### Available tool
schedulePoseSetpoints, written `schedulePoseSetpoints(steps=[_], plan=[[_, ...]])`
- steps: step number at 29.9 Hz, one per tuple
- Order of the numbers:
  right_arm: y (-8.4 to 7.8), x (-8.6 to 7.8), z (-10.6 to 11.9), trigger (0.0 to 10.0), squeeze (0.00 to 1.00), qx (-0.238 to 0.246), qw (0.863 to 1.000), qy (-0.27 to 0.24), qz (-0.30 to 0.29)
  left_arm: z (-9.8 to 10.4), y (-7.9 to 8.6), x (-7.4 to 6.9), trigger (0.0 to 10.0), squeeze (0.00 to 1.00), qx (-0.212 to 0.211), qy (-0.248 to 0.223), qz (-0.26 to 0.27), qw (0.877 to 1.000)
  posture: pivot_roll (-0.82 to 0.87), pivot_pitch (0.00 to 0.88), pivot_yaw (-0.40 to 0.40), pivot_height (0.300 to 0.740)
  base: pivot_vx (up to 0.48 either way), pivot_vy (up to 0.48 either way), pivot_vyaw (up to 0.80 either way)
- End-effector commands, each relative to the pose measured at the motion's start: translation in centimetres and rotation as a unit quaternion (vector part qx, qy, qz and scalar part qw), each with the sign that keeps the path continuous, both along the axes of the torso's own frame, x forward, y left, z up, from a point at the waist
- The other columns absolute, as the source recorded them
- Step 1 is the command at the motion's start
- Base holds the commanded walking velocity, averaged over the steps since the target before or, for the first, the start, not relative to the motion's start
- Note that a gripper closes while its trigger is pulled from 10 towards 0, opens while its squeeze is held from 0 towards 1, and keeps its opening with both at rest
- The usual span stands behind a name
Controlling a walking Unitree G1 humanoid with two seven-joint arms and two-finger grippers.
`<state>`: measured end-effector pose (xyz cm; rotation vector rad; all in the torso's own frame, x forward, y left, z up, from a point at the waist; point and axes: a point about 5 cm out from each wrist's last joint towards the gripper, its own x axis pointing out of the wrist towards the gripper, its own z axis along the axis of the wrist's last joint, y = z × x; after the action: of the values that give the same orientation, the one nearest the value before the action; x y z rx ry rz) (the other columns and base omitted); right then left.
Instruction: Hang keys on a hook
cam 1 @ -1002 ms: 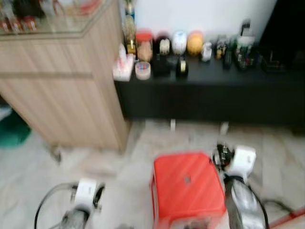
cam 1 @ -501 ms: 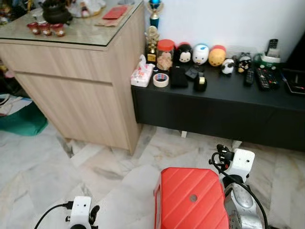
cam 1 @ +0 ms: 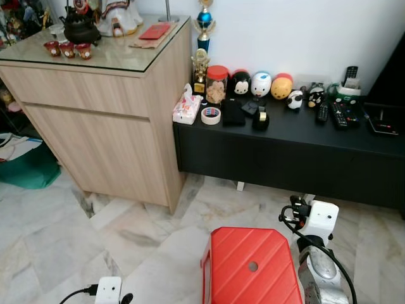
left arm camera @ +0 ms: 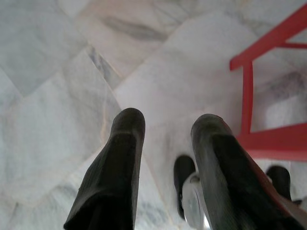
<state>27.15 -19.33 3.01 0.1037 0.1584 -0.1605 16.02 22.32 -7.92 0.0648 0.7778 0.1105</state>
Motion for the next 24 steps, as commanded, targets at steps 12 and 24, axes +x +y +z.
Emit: schedulePoseSetpoints(steps=[12,24], plan=[[0.16,0.19,-0.06,10.0,0.00,0.002,1.000,-0.003,-0.008,-0.56,-0.27,-0.88,10.0,0.00,-0.011,0.022,0.009,1.000,0.00,0.000,-0.010,0.740,-0.232,0.000,0.00],[0.66,0.62,0.08,10.0,0.00,0.011,1.000,-0.007,-0.013,-0.46,-0.09,-0.62,10.0,0.00,-0.015,0.022,0.009,1.000,0.02,0.000,-0.007,0.740,-0.324,0.000,0.00]])
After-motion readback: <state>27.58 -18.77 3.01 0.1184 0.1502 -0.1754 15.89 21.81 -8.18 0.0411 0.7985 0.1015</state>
